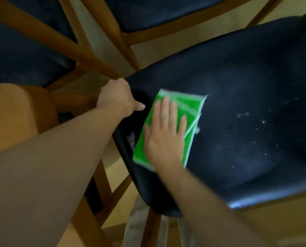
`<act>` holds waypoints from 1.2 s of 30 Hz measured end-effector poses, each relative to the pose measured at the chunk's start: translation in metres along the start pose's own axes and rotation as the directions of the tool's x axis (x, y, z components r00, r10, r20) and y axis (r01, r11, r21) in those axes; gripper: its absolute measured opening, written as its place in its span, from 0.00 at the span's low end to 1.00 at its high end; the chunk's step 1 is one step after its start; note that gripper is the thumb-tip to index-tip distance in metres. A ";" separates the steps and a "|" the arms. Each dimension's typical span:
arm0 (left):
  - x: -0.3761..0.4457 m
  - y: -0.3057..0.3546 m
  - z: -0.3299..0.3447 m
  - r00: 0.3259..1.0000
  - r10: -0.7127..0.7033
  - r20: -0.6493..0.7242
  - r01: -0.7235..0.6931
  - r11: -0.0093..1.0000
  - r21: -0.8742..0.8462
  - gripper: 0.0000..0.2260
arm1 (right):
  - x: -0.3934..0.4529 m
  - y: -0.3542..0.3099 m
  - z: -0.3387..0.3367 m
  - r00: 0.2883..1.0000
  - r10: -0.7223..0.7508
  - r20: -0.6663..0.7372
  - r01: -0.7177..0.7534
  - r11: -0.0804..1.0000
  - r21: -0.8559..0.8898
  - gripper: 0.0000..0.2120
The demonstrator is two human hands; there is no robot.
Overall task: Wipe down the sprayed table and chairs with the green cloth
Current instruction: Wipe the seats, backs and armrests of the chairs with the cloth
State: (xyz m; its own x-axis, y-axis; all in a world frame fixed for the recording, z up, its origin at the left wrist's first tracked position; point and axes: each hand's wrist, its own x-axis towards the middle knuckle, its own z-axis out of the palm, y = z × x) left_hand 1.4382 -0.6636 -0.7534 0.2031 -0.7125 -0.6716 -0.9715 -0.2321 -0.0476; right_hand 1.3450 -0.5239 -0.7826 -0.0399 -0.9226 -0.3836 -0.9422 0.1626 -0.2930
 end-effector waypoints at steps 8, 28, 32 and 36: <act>0.004 0.001 -0.001 0.998 -0.028 0.063 0.026 0.999 0.035 0.30 | -0.095 0.039 0.029 0.943 -0.300 0.142 0.311 0.948 -0.066 0.31; -0.008 0.008 -0.004 0.988 -0.116 0.107 0.118 0.993 -0.016 0.33 | -0.055 0.119 -0.007 0.950 0.284 -0.130 -0.295 0.952 -0.079 0.35; -0.028 0.029 0.012 0.994 -0.085 0.068 0.096 0.978 -0.183 0.46 | -0.117 0.110 0.026 0.999 0.047 -0.020 -0.049 0.987 -0.152 0.36; -0.055 0.080 0.033 0.978 -0.095 0.186 0.142 0.955 -0.259 0.62 | -0.087 0.159 -0.002 0.994 -0.097 -0.059 0.087 0.983 -0.160 0.35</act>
State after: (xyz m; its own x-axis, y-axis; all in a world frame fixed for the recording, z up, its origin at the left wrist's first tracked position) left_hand 1.3452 -0.6212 -0.7441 0.2685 -0.5512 -0.7900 -0.8676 -0.4947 0.0503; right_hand 1.1975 -0.4189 -0.7939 0.0321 -0.9531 -0.3008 -0.9831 0.0241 -0.1813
